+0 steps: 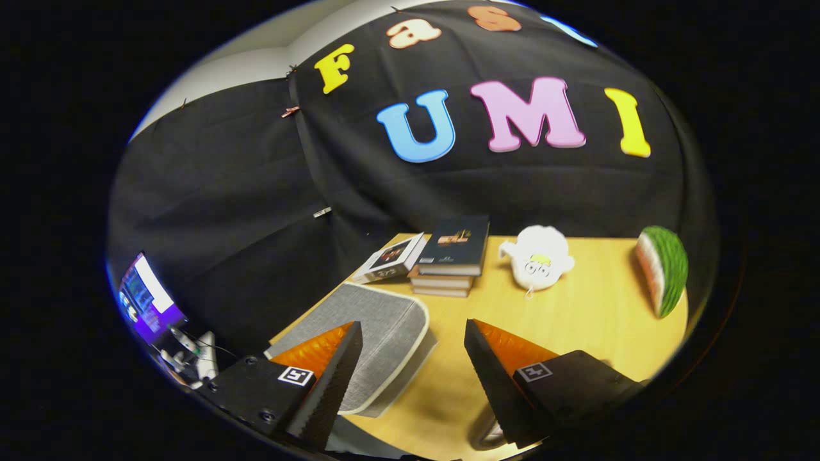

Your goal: Open the storage box then place both shoes into the box .Put the left shoe in first, then the right shoe, with the right side of both shoes facing outward in a uniform manner.

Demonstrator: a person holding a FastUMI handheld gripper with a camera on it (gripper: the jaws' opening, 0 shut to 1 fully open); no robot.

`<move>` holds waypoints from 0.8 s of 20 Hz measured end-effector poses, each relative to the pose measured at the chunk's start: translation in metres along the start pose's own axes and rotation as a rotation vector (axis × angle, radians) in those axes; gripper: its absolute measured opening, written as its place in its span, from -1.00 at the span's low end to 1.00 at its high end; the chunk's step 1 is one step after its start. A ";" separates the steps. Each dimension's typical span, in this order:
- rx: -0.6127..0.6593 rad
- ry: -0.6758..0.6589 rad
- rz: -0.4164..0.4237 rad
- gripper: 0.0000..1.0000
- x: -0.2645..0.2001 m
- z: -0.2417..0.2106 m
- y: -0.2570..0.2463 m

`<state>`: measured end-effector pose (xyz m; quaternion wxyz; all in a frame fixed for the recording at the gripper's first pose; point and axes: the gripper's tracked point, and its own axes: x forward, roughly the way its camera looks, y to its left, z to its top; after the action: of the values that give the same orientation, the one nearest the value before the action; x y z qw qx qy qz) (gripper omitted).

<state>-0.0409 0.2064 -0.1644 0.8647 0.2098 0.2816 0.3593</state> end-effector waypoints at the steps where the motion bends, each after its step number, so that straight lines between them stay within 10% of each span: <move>1: 0.059 0.032 0.028 0.97 0.003 -0.012 0.004; 16: 0.807 0.324 0.248 0.92 0.062 -0.122 0.024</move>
<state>-0.0945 0.2880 -0.2637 0.6089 0.5034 0.5035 0.3498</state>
